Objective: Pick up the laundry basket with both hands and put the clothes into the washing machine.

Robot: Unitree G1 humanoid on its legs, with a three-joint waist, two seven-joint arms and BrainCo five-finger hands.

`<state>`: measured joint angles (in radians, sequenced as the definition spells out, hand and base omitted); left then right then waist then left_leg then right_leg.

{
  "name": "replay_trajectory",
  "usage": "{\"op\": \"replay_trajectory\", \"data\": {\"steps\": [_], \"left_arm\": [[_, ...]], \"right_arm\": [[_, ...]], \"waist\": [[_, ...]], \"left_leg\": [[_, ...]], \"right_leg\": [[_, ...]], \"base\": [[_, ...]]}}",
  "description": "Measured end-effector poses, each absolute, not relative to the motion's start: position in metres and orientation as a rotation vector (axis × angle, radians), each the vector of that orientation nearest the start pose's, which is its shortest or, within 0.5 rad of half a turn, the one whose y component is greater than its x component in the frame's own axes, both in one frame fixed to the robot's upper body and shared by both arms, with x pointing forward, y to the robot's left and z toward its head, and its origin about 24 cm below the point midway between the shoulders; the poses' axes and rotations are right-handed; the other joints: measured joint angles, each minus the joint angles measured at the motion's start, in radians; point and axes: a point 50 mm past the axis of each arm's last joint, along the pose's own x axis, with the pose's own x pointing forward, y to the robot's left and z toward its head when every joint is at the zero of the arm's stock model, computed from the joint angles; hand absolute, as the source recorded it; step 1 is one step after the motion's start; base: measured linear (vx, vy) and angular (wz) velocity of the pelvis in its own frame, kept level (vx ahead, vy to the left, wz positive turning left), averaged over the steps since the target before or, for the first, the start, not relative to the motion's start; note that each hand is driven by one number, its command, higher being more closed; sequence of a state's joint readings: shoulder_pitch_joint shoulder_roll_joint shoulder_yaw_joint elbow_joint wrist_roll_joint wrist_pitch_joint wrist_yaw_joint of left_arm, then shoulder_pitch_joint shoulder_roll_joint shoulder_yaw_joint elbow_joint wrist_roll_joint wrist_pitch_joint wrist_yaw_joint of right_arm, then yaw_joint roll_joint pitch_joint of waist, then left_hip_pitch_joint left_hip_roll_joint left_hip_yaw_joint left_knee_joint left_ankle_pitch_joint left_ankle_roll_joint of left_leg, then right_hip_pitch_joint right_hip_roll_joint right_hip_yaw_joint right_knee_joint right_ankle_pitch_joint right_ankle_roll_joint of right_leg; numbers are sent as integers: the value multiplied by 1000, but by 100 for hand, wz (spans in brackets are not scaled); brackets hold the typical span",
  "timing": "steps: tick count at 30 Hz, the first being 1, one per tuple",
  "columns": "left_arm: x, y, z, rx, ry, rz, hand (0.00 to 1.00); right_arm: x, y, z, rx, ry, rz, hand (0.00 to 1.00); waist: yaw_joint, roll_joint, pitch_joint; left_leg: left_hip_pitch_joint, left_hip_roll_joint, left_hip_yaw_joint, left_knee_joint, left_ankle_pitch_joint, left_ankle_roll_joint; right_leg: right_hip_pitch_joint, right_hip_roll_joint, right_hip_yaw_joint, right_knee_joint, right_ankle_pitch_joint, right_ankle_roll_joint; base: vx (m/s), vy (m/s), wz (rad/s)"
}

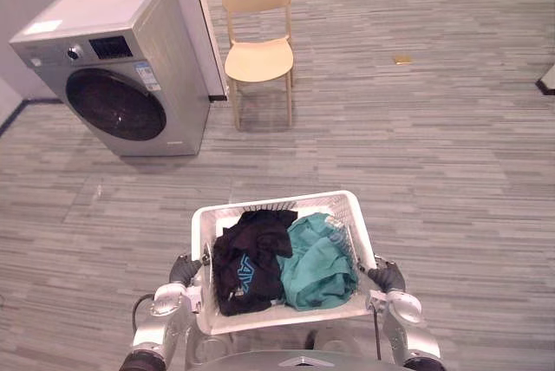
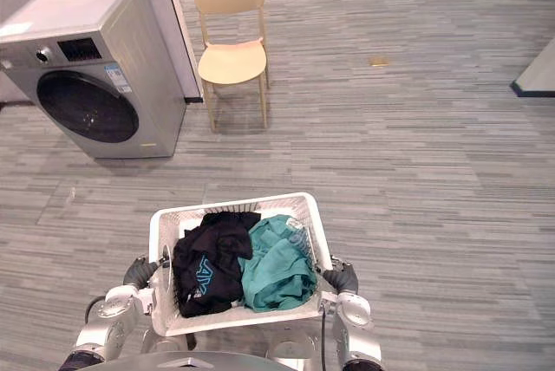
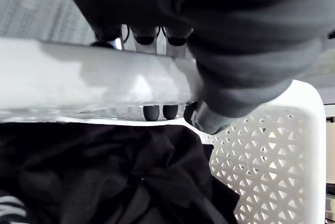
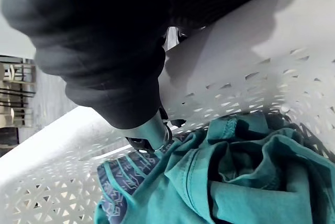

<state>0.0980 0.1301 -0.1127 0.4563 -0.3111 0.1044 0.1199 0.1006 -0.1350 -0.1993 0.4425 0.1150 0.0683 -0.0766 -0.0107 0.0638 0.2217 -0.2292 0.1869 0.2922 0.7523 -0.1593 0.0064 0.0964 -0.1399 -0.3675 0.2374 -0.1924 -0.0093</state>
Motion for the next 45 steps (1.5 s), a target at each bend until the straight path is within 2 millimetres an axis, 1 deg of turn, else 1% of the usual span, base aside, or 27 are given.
{"op": "replay_trajectory", "data": {"steps": [1, 2, 3, 4, 5, 7, 9, 11, 12, 14, 16, 17, 18, 19, 20, 22, 24, 25, 36, 38, 39, 40, 41, 42, 43, 44, 45], "left_arm": [[187, 170, -88, -127, 669, 131, 100], [185, 168, -90, -137, 683, 134, 100], [182, 167, -92, -142, 692, 134, 100], [183, 169, -92, -135, 691, 140, 100], [185, 174, -93, -115, 704, 144, 100], [182, 180, -95, -93, 725, 147, 100], [181, 180, -97, -90, 740, 147, 100], [177, 185, -101, -75, 761, 157, 100], [173, 191, -102, -58, 773, 165, 100], [171, 195, -102, -49, 779, 172, 100], [170, 198, -103, -50, 783, 182, 100], [170, 198, -103, -51, 782, 184, 100], [169, 200, -103, -47, 783, 188, 100], [168, 202, -103, -41, 783, 190, 100], [168, 206, -102, -28, 784, 196, 100], [166, 198, -107, -63, 802, 200, 100], [162, 193, -110, -89, 811, 204, 100], [161, 194, -116, -77, 850, 209, 100], [162, 195, -117, -94, 855, 217, 100], [165, 195, -116, -114, 849, 224, 100], [167, 195, -116, -138, 846, 236, 100], [171, 199, -115, -151, 838, 250, 100], [179, 198, -111, -167, 812, 251, 100], [190, 195, -106, -192, 770, 250, 100], [197, 193, -99, -206, 719, 244, 100], [198, 191, -98, -219, 712, 243, 100], [199, 188, -98, -254, 704, 247, 100]], "right_arm": [[186, -242, -73, -1, 581, -352, 100], [184, -244, -73, -7, 584, -356, 100], [183, -245, -74, -10, 589, -357, 100], [182, -240, -78, 9, 608, -357, 100], [181, -233, -82, 28, 622, -350, 100], [177, -227, -86, 24, 644, -341, 100], [175, -227, -89, 15, 668, -337, 100], [171, -224, -94, 6, 695, -321, 100], [170, -218, -97, -8, 710, -293, 100], [166, -215, -99, -1, 715, -287, 100], [169, -215, -97, 4, 698, -287, 100], [171, -214, -97, 16, 702, -283, 100], [170, -211, -99, 27, 710, -280, 100], [168, -209, -100, 37, 718, -282, 100], [165, -205, -103, 55, 731, -280, 100], [165, -209, -104, 43, 739, -278, 100], [166, -217, -103, 21, 738, -282, 100], [157, -213, -112, 53, 791, -277, 100], [155, -215, -113, 96, 790, -292, 100], [158, -216, -111, 92, 778, -291, 100], [161, -218, -108, 83, 767, -288, 100], [166, -218, -104, 94, 740, -281, 100], [168, -218, -103, 90, 736, -277, 100], [171, -221, -100, 80, 726, -280, 100], [185, -225, -92, 60, 682, -269, 100], [193, -225, -86, 52, 652, -261, 100], [209, -231, -73, 23, 597, -254, 100]], "waist": [[6, 3, -2], [9, 23, -14], [12, 39, -24], [18, 26, -31], [7, -11, -36], [2, -48, -50], [6, -57, -45], [6, -48, -38], [-3, -42, -33], [-17, -34, -29], [-23, -38, -30], [-22, -33, -28], [-18, -47, -35], [-12, -67, -43], [0, -112, -54], [1, -53, -68], [3, -12, -90], [-9, -64, -101], [-21, -56, -99], [-20, -28, -87], [-13, -17, -78], [-11, -15, -50], [-13, -9, -38], [-9, -35, -31], [-4, -61, -4], [-3, -57, -5], [-5, -43, -3]], "left_leg": [[8, -75, -49, -276, 25, -27], [29, -116, -97, -513, 122, -43], [25, -121, -116, -569, 222, -40], [29, -135, -120, -555, 307, 6], [44, -162, -108, -560, 286, 32], [81, -193, -98, -606, 266, 34], [151, -217, -78, -656, 230, 18], [242, -217, -67, -687, 199, 7], [288, -205, -66, -686, 178, 8], [334, -192, -67, -690, 150, 3], [354, -176, -75, -688, 148, 5], [354, -162, -84, -689, 147, 2], [352, -157, -93, -689, 140, -10], [352, -162, -97, -689, 134, -21], [365, -184, -101, -688, 118, -44], [371, -134, -97, -684, 106, -64], [368, -96, -69, -684, 98, -75], [394, -73, -69, -728, 112, -110], [363, -66, -65, -728, 90, -122], [309, -32, -61, -636, 34, -132], [287, 6, -50, -552, -5, -115], [222, 32, -31, -342, -37, -66], [169, 53, -13, -213, -16, -26], [73, 68, -19, -16, 111, 31], [4, 66, -11, 62, 83, 3], [-23, 65, 4, 57, 56, -14], [-52, 63, 17, -59, 49, -35]], "right_leg": [[29, 2, 4, -33, 0, 15], [59, 32, 12, -58, 0, 37], [59, 55, 29, -56, -9, 58], [71, 52, 59, -33, -44, 93], [79, 22, 73, -13, -40, 98], [50, -17, 114, 67, -42, 101], [-44, -69, 168, 313, -22, 100], [-142, -102, 199, 566, 39, 78], [-177, -106, 190, 654, 28, 71], [-220, -124, 129, 670, -14, 60], [-241, -130, 74, 539, -48, 75], [-243, -104, 84, 382, -46, 83], [-225, -67, 120, 191, 6, 101], [-217, -64, 138, 113, 69, 97], [-204, -84, 143, 41, 162, 115], [-158, -31, 131, -33, 183, 104], [-120, 24, 131, -146, 233, 86], [-28, 72, 106, -326, 320, 66], [-58, 79, 107, -315, 295, 64], [-105, 96, 108, -241, 253, 56], [-131, 113, 107, -150, 193, 38], [-133, 102, 108, -85, 133, 35], [-130, 96, 100, -67, 112, 32], [-99, 69, 92, -72, 99, 30], [-71, 27, 107, -78, 89, 36], [-71, 12, 113, -80, 86, 38], [-67, 0, 127, -93, 83, 44]], "base": [[488, 91, -24], [495, 106, -27], [502, 134, -32], [404, 106, -15], [393, 105, -8], [328, 79, 2], [337, 134, -17], [304, 106, -35], [260, 53, -20], [242, -6, 2], [254, -75, 16], [213, -133, 35], [246, -202, 34], [230, -260, 24], [192, -222, 1], [189, -241, -15], [170, -166, -29], [38, -28, -7], [2, -3, -1], [35, -56, -15], [109, -20, -13], [104, -50, 6], [111, -48, 39], [121, -81, 31], [151, -64, 10], [175, -31, -24], [149, -23, -27]]}}
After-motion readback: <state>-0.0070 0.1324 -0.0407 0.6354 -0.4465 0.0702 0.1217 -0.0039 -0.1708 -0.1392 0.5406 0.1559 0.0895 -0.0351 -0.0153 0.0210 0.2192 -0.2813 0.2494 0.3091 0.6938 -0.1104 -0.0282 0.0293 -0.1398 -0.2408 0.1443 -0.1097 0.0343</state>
